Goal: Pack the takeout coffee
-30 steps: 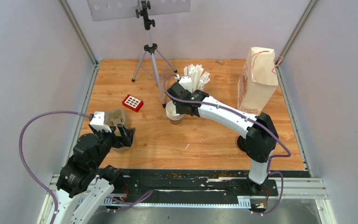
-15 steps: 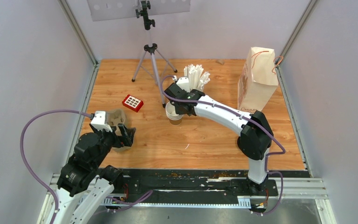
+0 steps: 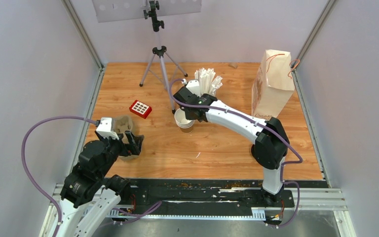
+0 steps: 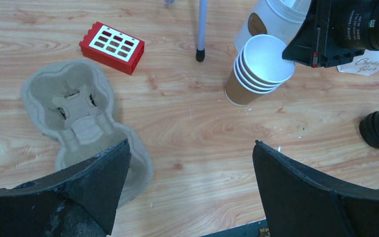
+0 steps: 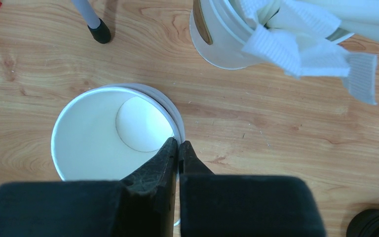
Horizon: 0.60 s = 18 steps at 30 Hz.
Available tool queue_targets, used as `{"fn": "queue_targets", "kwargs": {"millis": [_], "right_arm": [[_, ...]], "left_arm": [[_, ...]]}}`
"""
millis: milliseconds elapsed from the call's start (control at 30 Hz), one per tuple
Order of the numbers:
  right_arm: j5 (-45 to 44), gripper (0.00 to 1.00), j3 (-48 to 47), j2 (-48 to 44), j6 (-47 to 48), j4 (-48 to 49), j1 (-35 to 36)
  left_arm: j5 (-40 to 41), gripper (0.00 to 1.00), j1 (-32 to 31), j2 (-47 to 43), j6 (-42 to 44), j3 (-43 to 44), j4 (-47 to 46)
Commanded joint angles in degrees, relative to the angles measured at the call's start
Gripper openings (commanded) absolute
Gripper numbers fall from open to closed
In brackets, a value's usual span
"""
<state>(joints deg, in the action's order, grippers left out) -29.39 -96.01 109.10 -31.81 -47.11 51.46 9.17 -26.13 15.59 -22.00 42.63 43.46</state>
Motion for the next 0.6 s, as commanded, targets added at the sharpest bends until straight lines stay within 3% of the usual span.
{"fn": "queue_targets", "kwargs": {"millis": [0,567], "right_arm": [[0.36,0.00,-2.85,-2.07,1.30,1.76,0.26],[8.55,0.00,-0.15,-6.55,-3.04,7.62,-1.99]], "left_arm": [[0.23,1.00,-0.08,0.44,-0.59,-0.19,-1.30],[-0.56,1.00,-0.02,1.19,-0.24,-0.18,-1.58]]}}
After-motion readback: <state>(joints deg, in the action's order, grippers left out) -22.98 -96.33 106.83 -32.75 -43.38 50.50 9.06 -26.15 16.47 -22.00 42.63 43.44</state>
